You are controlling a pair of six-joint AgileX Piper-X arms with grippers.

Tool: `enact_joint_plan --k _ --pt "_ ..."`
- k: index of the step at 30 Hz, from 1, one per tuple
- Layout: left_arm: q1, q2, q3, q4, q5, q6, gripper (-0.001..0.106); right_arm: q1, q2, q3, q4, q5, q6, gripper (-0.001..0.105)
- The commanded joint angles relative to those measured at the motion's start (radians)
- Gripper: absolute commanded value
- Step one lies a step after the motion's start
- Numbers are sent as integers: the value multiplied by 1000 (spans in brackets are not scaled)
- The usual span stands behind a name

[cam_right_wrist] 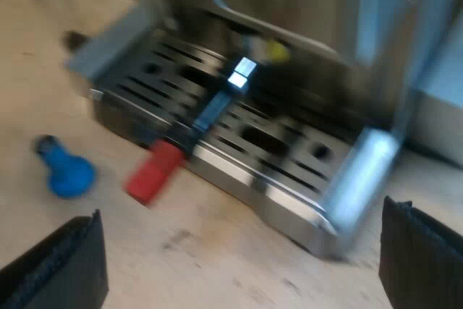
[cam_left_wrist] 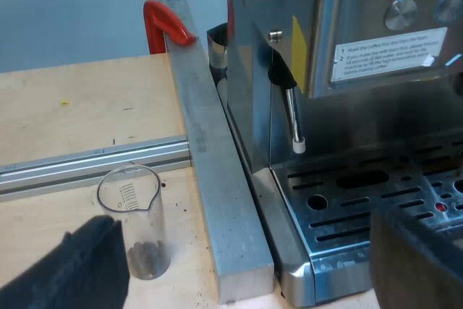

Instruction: Pour the beans into the coffee machine

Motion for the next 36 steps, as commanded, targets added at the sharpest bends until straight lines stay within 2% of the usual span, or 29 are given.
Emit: enact_joint_plan --k 1,8,13,17,24,27,31,36 --pt "-3 14 -5 -24 -8 -8 71 67 36 -10 -82 -16 -14 78" --pt "-3 25 -5 -62 -22 -8 71 224 141 -10 -225 -14 -11 78" --pt "-3 25 -5 -63 -56 -1 71 282 210 -10 -300 -14 -2 78" --pt "-3 25 -5 -63 -56 7 71 319 278 -8 -374 -14 43 78" --pt "-3 25 -3 -63 -100 6 71 389 367 5 -450 -14 48 78" --pt "-3 25 -3 -63 -99 6 71 431 392 39 -538 5 48 78" --pt "-3 26 -1 -63 -121 23 71 489 420 106 -706 80 48 78" --pt "-3 26 38 -78 -125 23 71 512 452 174 -856 129 48 78"
